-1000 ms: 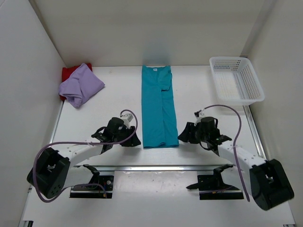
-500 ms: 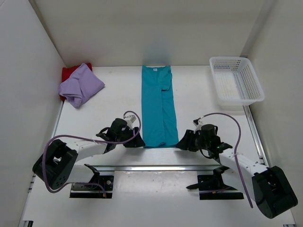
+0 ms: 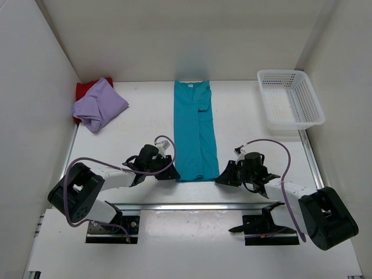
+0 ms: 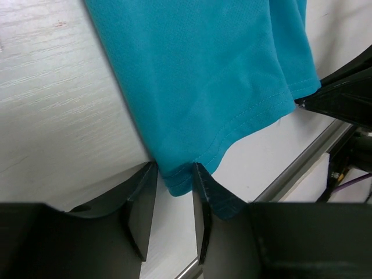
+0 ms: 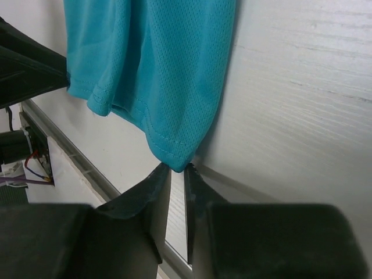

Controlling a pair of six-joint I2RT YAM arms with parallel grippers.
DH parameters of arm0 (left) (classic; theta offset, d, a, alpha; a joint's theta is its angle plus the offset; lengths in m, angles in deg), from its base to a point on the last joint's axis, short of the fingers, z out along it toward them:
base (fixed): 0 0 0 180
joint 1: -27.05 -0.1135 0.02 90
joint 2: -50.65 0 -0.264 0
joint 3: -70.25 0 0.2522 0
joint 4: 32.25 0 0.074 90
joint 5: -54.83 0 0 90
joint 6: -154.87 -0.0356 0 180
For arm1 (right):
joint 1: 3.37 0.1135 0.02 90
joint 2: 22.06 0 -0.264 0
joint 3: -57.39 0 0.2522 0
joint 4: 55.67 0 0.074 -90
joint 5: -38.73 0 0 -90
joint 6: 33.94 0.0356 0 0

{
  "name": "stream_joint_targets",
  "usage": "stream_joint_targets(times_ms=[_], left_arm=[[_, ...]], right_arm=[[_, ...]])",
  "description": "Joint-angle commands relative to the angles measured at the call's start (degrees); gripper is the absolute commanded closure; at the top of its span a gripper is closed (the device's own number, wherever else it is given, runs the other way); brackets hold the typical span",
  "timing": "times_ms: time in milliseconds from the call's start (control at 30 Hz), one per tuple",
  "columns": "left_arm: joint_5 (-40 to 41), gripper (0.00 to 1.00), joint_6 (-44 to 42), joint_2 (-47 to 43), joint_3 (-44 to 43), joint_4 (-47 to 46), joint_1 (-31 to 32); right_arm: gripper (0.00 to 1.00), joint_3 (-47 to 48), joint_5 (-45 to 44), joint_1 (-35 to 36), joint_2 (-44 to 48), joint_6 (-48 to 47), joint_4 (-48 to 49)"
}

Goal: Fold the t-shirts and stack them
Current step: Grab the bottom of the folded rectangular tshirt with both arms

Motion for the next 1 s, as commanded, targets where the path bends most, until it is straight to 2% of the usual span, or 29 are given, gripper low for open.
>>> stream_joint_targets(times_ms=[0,67,100,133,267,367,467,533,600,667,700,833,900,967], left_arm=[[-0.2,0.58,-0.41,1.8,-0.23,1.05,1.05],[-0.55,0.51,-0.23,1.36,-0.14,2.01,0.62],[-0.99,0.46,-0.58,0.84,0.21,1.06,-0.08],[-1.08,0.45,-0.32,0.31,0.91,0.62,-0.26],[-0.03,0.4,-0.32,-1.19,0.3,1.14,-0.18],[-0.47,0.45,0.12,0.48,-0.4,0.88,0.53],[-1.78,0.55,0.12,2.15,0.29,-0.09,0.7],[-1.61,0.62,0.39,2.06,0.12,-0.09,0.62],[-1.08,0.62,0.47,1.89,0.65,-0.26,0.53],[-1.61,0.64,0.12,2.32,0.12,-0.44,0.88],[-1.96,0.67,0.29,2.41,-0.05,-0.44,0.36],[-2.83,0.95,0.38,1.98,0.64,-0.18,1.41],[-2.41,1.0,0.21,-0.13,2.49,0.52,1.23],[-0.91,1.0,-0.14,-5.2,6.34,2.01,1.06]], right_arm=[[0.86,-0.17,-0.55,0.46,1.18,-0.45,1.95],[0.76,0.44,-0.81,-0.15,2.49,-1.06,-0.24],[0.63,0.88,-1.08,-0.33,3.54,-2.11,-1.82],[0.55,0.88,-1.26,-0.07,4.42,-2.64,-2.53],[0.5,0.8,-0.73,-2.26,6.28,-2.56,-3.33],[0.54,1.85,-0.38,-2.97,3.38,-2.56,-1.49],[0.57,2.9,-0.29,-2.09,-0.4,-2.47,0.45],[0.64,3.25,-0.03,-1.21,-2.68,-2.12,2.55],[0.69,2.91,-0.2,-0.77,-3.82,-1.51,4.4],[0.81,2.82,-0.38,-0.42,-4.27,-1.07,5.11],[0.85,2.47,-0.73,-0.68,-4.27,-1.07,5.11],[0.99,1.15,-2.74,0.89,-1.91,-0.81,2.4],[1.0,-0.42,-3.97,2.83,0.82,-0.36,0.2],[1.0,-3.5,-5.64,5.72,4.94,1.39,-2.08]])
